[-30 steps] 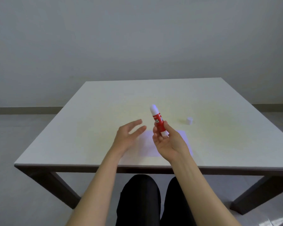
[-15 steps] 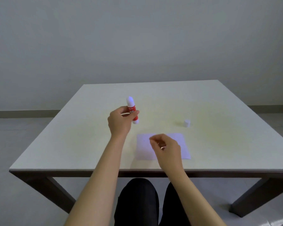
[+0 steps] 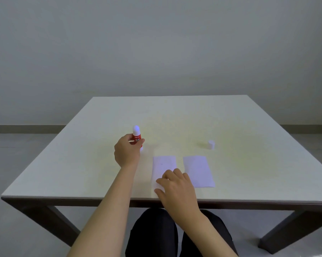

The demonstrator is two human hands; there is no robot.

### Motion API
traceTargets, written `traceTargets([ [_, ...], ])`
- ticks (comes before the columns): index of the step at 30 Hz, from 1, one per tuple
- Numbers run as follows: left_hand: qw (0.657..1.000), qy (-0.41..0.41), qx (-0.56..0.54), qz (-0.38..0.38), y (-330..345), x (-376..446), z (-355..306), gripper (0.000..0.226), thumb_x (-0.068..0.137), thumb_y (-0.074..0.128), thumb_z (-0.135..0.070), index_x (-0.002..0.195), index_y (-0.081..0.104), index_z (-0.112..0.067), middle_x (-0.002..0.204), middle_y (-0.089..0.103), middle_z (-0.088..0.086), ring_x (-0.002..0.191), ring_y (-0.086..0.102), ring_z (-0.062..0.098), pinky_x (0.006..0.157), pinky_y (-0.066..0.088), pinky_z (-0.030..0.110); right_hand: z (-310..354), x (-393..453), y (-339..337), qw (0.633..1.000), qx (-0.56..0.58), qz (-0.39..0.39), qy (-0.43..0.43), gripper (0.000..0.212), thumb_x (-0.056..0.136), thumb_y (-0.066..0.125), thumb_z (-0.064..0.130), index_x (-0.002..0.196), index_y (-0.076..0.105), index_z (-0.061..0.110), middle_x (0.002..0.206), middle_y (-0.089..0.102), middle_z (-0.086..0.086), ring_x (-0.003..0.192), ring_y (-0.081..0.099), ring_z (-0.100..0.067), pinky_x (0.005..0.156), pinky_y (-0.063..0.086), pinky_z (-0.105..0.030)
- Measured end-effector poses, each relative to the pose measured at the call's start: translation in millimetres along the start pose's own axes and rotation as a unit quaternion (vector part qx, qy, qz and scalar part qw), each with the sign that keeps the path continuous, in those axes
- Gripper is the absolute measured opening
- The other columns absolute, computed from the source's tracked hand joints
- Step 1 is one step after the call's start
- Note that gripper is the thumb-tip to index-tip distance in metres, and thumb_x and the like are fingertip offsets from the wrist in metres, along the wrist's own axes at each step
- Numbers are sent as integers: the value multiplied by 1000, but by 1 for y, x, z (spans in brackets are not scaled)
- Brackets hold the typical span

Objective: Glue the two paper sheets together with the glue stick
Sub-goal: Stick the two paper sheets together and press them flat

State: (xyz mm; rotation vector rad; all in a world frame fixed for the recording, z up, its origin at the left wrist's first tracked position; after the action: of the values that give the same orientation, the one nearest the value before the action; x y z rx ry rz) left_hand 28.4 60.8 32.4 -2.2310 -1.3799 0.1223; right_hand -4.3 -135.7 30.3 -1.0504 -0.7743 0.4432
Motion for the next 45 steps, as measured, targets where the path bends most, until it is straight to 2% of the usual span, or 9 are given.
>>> traceTargets([
  [8,999,19,-30,18,8,-2,9,29,73,73,-36,98,66,-23,99,69,-3,90,65,19,67,44,30,11,-6,-4,998,-51,22,-33,34,73,63,50,79,71,17,83,61,3,80,54,-21,72,43,-30],
  [14,997,51,-44,-28,-2,-5,9,88,68,75,-50,140,35,-18,140,41,5,124,47,24,95,43,48,21,-15,-2,995,-80,-19,-57,22,50,79,17,50,57,23,52,51,9,53,50,-16,52,45,-24],
  [19,959,123,-177,-183,-44,-29,-12,56,83,65,-37,130,46,-13,121,52,3,102,54,15,87,44,29,14,-13,-22,988,-40,-141,-45,23,58,74,3,54,55,16,51,49,3,49,46,-21,49,45,-31],
  [23,940,91,-308,-117,-48,-60,-18,7,87,58,-26,94,61,-25,78,63,-18,67,58,10,65,46,20,-19,-1,-56,965,101,-235,59,12,76,69,3,69,64,12,61,61,5,55,52,-12,61,42,-31],
  [29,960,-33,-239,140,3,-108,-13,10,84,65,-15,76,68,-18,71,70,1,55,67,8,53,51,23,-90,-2,-61,800,444,-254,314,17,84,64,10,72,65,22,65,65,12,53,54,-1,58,42,-10],
  [32,931,-107,-297,185,16,-121,-12,6,83,68,-17,79,70,-14,70,73,0,63,72,16,49,51,21,-104,-15,-46,699,556,-246,378,11,84,64,7,76,66,13,54,62,10,43,46,-3,49,42,-11],
  [36,902,-161,-340,211,24,-130,-20,4,83,68,-12,82,71,-8,70,75,0,69,74,20,51,54,22,-106,-25,-31,638,609,-224,414,9,85,63,8,78,66,13,58,62,7,47,45,-12,57,39,-23],
  [39,905,-165,-335,204,23,-128,-26,5,81,69,-10,77,71,-9,68,74,-1,67,74,16,51,53,21,-103,-27,-29,649,606,-209,409,10,84,63,8,76,65,14,59,65,7,50,44,-14,58,37,-25],
  [45,932,-88,-258,239,20,-112,-44,11,81,68,-15,71,71,-17,66,75,-5,69,73,10,62,48,25,-118,-18,-56,756,531,-161,348,5,83,66,17,83,70,14,62,63,-1,46,47,-8,59,38,-23],
])
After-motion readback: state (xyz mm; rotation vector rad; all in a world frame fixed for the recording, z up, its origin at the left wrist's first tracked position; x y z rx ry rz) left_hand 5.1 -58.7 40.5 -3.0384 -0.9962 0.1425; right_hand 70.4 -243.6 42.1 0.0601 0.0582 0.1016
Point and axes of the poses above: each hand's wrist, its own x-axis towards the middle knuckle, its own y-axis out of the palm, z = x × y, the point moved 7 cm from there along x, towards the middle knuckle
